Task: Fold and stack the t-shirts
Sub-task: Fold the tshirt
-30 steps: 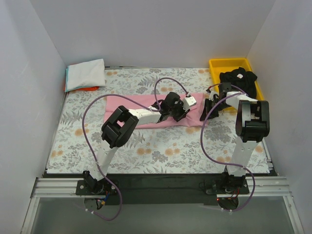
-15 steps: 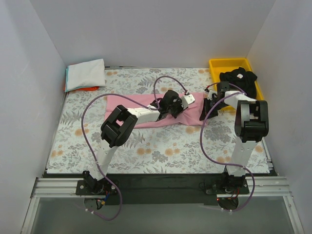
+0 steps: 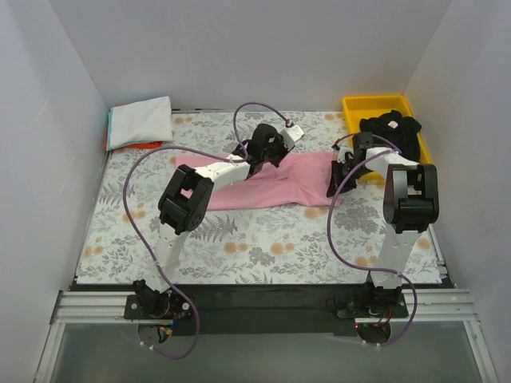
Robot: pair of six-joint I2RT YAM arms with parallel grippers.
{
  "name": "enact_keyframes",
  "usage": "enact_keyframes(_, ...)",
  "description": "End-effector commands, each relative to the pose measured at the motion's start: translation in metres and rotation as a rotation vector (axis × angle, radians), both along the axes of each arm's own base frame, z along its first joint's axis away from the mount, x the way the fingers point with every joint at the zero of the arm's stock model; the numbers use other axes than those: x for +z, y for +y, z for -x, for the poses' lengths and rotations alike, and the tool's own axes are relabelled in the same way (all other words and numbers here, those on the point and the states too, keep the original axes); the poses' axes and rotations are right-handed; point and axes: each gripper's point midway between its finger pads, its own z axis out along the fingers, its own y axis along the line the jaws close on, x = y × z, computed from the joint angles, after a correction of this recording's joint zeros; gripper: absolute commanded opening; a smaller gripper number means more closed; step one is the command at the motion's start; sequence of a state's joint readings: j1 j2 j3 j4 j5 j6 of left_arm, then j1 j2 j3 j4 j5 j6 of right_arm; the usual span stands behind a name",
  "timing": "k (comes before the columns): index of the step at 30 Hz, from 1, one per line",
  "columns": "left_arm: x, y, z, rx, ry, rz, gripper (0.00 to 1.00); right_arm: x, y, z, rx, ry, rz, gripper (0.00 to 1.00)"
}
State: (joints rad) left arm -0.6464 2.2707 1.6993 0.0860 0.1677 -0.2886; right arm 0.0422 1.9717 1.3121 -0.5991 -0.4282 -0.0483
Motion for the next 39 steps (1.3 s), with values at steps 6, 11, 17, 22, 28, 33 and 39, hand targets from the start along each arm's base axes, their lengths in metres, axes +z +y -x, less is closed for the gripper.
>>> enact_keyframes(6, 0.059, 0.041, 0.020, -0.058, 0.189, 0.149, 0.20, 0.062, 0.026, -0.037, 0.202, -0.266, 0.091, 0.01)
enact_keyframes(11, 0.063, 0.085, 0.061, -0.040, 0.455, 0.213, 0.27, 0.095, 0.064, -0.045, 0.291, -0.378, 0.077, 0.01)
enact_keyframes(17, 0.077, 0.153, 0.073, 0.061, 0.580, 0.275, 0.28, 0.082, 0.102, -0.062, 0.332, -0.367, 0.080, 0.01)
enact_keyframes(22, 0.083, 0.193, 0.080, 0.145, 0.582, 0.300, 0.28, 0.069, 0.113, -0.073, 0.333, -0.359, 0.124, 0.01)
enact_keyframes(28, 0.081, 0.204, 0.088, 0.180, 0.601, 0.325, 0.28, 0.055, 0.118, -0.064, 0.373, -0.337, 0.209, 0.01)
enact_keyframes(33, 0.069, 0.208, 0.090, 0.202, 0.621, 0.318, 0.28, 0.046, 0.126, -0.066, 0.378, -0.325, 0.208, 0.01)
enact_keyframes(39, 0.059, 0.222, 0.096, 0.239, 0.646, 0.321, 0.28, 0.055, 0.153, -0.081, 0.383, -0.358, 0.156, 0.01)
